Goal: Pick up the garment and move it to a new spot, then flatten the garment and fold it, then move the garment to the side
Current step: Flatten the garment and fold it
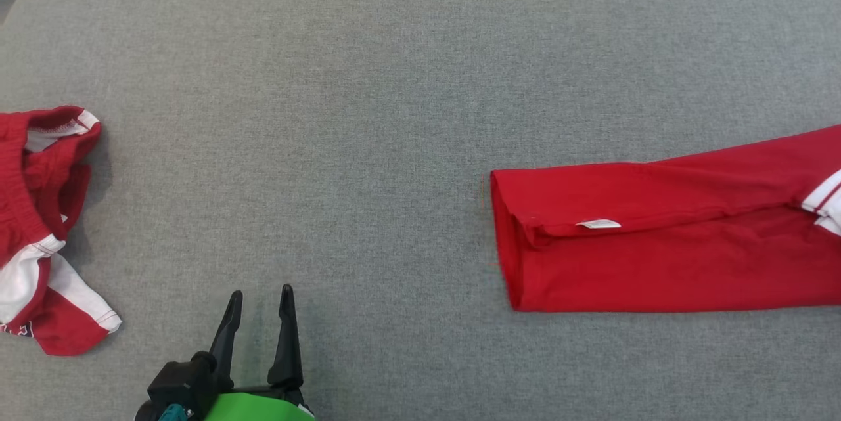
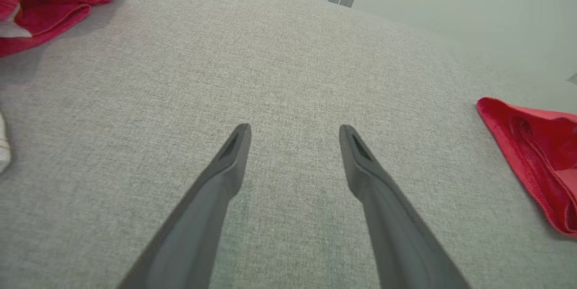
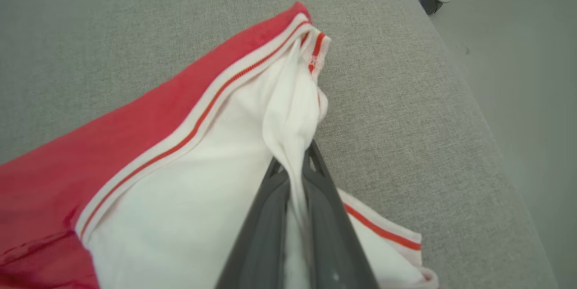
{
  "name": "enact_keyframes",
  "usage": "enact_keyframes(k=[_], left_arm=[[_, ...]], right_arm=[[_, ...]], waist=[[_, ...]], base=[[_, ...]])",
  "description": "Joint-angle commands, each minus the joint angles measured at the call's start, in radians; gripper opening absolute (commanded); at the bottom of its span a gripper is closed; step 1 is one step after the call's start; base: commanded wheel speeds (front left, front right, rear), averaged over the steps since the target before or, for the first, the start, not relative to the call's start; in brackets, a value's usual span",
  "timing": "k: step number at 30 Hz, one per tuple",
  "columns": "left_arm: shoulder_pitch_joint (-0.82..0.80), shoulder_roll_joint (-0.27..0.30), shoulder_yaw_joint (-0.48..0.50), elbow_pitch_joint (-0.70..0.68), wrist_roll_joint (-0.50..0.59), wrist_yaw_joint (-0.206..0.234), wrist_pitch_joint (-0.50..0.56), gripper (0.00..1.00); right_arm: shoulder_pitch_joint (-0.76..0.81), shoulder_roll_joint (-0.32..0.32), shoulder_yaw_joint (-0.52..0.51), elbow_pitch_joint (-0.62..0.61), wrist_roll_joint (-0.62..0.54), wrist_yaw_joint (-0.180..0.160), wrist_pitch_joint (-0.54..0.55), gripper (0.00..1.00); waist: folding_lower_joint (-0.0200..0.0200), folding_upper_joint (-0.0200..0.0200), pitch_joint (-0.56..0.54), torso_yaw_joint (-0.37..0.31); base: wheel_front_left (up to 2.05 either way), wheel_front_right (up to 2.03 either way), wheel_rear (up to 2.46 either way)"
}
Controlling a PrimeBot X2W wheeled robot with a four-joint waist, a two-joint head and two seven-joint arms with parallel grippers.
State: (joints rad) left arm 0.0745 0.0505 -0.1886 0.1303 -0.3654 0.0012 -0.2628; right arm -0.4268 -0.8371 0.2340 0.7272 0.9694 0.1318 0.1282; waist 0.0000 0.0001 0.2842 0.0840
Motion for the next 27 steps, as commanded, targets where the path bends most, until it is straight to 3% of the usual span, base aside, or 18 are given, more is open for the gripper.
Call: enact_keyframes(k=[1,6,10,13,17,21,25,27], left_arm=[[0.010,0.001,0.004,0.003,-0.007,0.002,-0.002,1.00],[0.020,0.001,-0.017,0.018,-0.043,0.008,-0.002,1.00],[0.025,0.001,-0.028,0.026,-0.038,0.015,-0.002,1.00],[0.022,0.001,-0.035,0.024,-0.016,0.017,-0.002,1.00],[0.022,0.001,-0.026,0.009,0.009,0.024,-0.002,1.00],[0.034,0.001,-0.010,-0.013,0.036,0.025,-0.002,1.00],[0.035,0.001,0.001,-0.020,0.047,0.015,-0.002,1.00],[0.036,0.001,0.007,-0.022,0.050,0.012,-0.002,1.00]], right_arm=[[0.021,-0.032,-0.014,-0.010,0.010,-0.002,-0.005,0.00],[0.062,-0.079,0.010,-0.168,-0.001,-0.002,-0.019,0.00],[0.111,-0.031,0.069,-0.348,-0.033,-0.001,-0.031,0.00],[0.138,0.065,0.129,-0.462,-0.062,-0.001,-0.024,0.00],[0.140,0.230,0.217,-0.510,-0.125,-0.001,-0.015,0.00],[0.114,0.403,0.274,-0.464,-0.180,-0.001,-0.039,0.00],[0.093,0.519,0.319,-0.404,-0.227,-0.001,-0.062,0.00],[0.083,0.547,0.328,-0.384,-0.249,-0.001,-0.075,0.00]], waist=[[0.0000,-0.0001,-0.007,-0.002],[0.0000,-0.0001,-0.046,-0.014],[0.0000,-0.0001,-0.096,-0.034],[0.0000,-0.0001,-0.119,-0.058],[0.0000,-0.0001,-0.138,-0.088],[0.0000,-0.0001,-0.144,-0.111],[0.0000,-0.0001,-0.152,-0.116],[0.0000,-0.0001,-0.156,-0.114]], base=[[0.00,0.00,0.00],[0.00,0.00,0.00],[0.00,0.00,0.00],[0.00,0.00,0.00],[0.00,0.00,0.00],[0.00,0.00,0.00],[0.00,0.00,0.00],[0.00,0.00,0.00]])
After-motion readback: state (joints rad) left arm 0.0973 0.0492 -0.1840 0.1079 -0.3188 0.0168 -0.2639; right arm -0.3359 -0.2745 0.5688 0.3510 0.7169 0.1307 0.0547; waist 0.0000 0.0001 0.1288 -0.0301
